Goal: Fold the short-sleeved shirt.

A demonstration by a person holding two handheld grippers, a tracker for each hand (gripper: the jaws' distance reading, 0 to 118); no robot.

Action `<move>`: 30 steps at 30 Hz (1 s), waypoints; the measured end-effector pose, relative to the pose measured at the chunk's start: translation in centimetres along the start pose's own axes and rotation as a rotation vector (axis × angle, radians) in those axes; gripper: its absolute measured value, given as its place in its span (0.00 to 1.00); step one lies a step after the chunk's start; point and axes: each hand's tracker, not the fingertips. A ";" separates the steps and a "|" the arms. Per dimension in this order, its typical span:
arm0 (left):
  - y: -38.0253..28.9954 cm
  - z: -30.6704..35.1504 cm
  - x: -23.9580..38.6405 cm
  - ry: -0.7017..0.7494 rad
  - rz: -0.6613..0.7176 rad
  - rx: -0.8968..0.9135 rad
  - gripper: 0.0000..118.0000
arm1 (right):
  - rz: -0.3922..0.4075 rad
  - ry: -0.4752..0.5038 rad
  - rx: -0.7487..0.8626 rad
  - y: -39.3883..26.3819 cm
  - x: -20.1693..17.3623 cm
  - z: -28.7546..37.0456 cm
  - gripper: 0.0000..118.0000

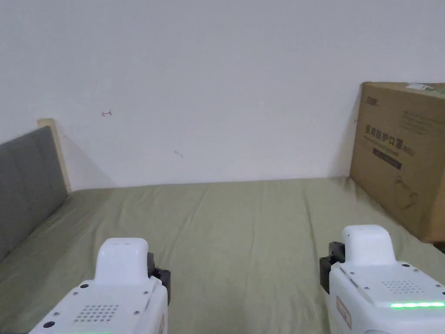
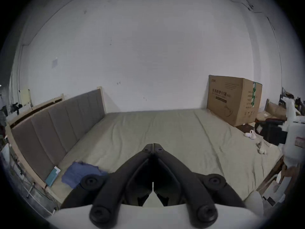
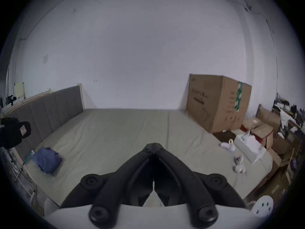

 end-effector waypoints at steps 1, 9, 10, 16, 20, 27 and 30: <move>0.1 0.3 0.1 0.011 0.006 0.017 0.00 | -0.011 0.005 0.008 0.3 -0.1 0.4 0.00; 0.7 1.7 0.3 0.017 0.027 0.078 0.00 | -0.080 0.088 -0.012 0.3 -0.4 1.0 0.00; 0.8 1.7 0.3 0.015 0.024 0.074 0.00 | -0.094 0.089 -0.002 0.2 -0.4 1.0 0.00; 1.2 1.6 0.7 0.012 0.018 0.084 0.02 | -0.007 0.014 0.026 0.3 -1.2 1.1 0.00; 1.4 0.9 0.8 -0.009 0.007 0.061 0.51 | -0.011 -0.005 0.041 0.6 -1.4 1.0 0.16; 1.6 0.2 0.8 -0.014 0.002 0.051 0.93 | -0.006 0.022 0.073 1.4 -1.2 0.7 0.96; 1.4 -0.4 1.0 -0.010 0.003 0.022 0.93 | -0.008 -0.013 0.091 1.6 -1.3 0.8 0.96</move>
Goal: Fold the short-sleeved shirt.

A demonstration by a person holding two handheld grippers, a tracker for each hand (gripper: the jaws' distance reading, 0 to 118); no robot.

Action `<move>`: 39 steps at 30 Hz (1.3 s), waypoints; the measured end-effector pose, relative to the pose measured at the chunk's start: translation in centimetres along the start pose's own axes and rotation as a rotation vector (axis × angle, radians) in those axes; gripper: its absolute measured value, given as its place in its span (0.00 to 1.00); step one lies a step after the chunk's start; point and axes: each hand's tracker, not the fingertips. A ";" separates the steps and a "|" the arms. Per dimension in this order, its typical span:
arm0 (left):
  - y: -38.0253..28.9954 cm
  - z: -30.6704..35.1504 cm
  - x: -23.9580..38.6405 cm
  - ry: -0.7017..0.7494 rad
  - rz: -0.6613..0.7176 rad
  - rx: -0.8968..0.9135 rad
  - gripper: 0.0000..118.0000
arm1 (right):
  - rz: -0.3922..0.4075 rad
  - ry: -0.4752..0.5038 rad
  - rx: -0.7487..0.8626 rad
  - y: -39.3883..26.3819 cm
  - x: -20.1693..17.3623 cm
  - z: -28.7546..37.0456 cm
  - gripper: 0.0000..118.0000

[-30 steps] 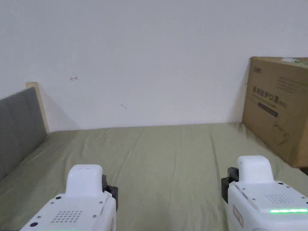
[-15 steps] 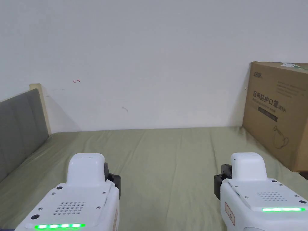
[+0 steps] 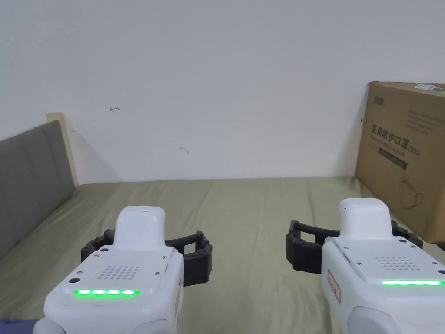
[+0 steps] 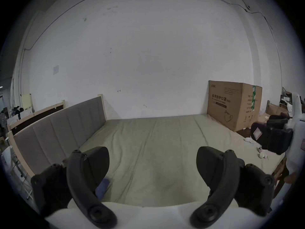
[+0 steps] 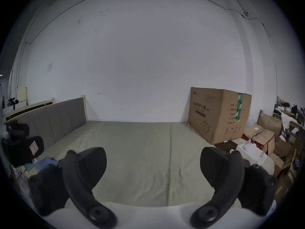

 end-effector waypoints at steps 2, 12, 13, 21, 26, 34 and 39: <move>0.0 0.2 0.1 0.012 -0.005 0.007 0.93 | 0.005 0.002 0.004 0.0 -0.1 0.0 0.96; 0.3 0.7 0.0 0.069 0.017 -0.002 0.93 | 0.021 0.004 -0.008 -0.2 -0.2 -0.3 0.96; 0.3 0.7 -0.1 0.064 0.016 0.001 0.93 | 0.023 0.002 -0.010 -0.2 -0.2 -0.3 0.96; 0.7 0.7 -0.4 0.012 0.046 0.004 0.93 | 0.036 -0.006 -0.014 -0.3 -0.2 -0.4 0.96; 0.3 0.4 0.3 0.060 -0.011 -0.001 0.93 | 0.036 -0.023 -0.015 -0.7 0.0 -0.2 0.96; 0.0 -0.1 -0.2 0.052 0.012 -0.050 0.93 | 0.032 -0.015 -0.043 -1.2 0.3 -0.4 0.96; 0.2 0.2 -0.3 0.035 0.002 -0.030 0.93 | 0.023 -0.004 -0.040 -1.2 0.3 -0.3 0.96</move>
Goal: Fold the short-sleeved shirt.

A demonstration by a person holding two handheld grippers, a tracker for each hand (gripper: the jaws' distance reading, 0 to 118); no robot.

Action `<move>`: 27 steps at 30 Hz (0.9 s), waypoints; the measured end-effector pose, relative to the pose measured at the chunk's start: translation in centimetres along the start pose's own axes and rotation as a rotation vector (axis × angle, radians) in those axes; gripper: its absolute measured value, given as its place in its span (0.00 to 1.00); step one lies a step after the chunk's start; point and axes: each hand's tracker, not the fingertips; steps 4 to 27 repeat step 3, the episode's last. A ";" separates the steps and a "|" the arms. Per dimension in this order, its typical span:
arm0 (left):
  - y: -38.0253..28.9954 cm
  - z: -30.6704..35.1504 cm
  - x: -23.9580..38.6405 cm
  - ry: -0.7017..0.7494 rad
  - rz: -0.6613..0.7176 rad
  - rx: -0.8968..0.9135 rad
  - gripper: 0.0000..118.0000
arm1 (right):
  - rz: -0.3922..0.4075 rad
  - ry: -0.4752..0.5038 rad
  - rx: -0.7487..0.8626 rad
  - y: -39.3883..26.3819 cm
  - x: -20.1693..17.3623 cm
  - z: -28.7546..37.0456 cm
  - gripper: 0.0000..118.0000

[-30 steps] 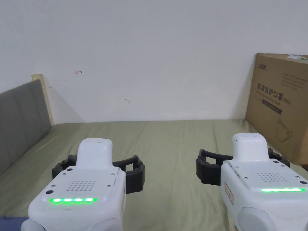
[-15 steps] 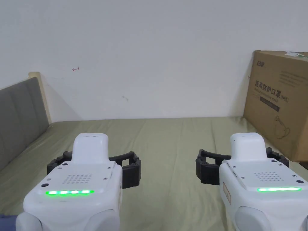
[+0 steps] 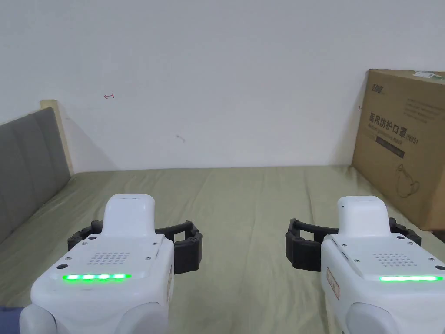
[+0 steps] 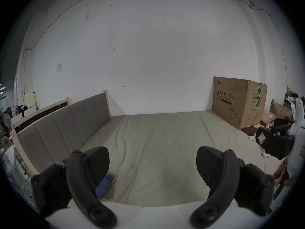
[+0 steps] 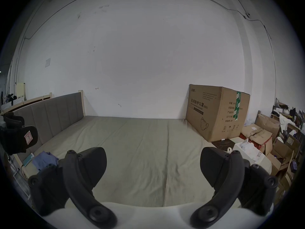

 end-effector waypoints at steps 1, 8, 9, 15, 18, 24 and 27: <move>0.1 0.1 0.0 -0.004 0.004 0.001 0.93 | 0.001 0.001 0.000 0.0 -0.1 0.0 0.96; 0.1 0.4 -0.1 -0.015 0.010 0.010 0.93 | 0.007 0.001 0.000 0.0 -0.1 -0.1 0.96; 0.1 0.4 -0.1 -0.015 0.010 0.010 0.93 | 0.007 0.001 0.000 0.0 -0.1 -0.1 0.96; 0.1 0.4 -0.1 -0.015 0.010 0.010 0.93 | 0.007 0.001 0.000 0.0 -0.1 -0.1 0.96; 0.1 0.4 -0.1 -0.015 0.010 0.010 0.93 | 0.007 0.001 0.000 0.0 -0.1 -0.1 0.96; 0.1 0.4 -0.1 -0.015 0.010 0.010 0.93 | 0.007 0.001 0.000 0.0 -0.1 -0.1 0.96; 0.1 0.4 -0.1 -0.015 0.010 0.010 0.93 | 0.007 0.001 0.000 0.0 -0.1 -0.1 0.96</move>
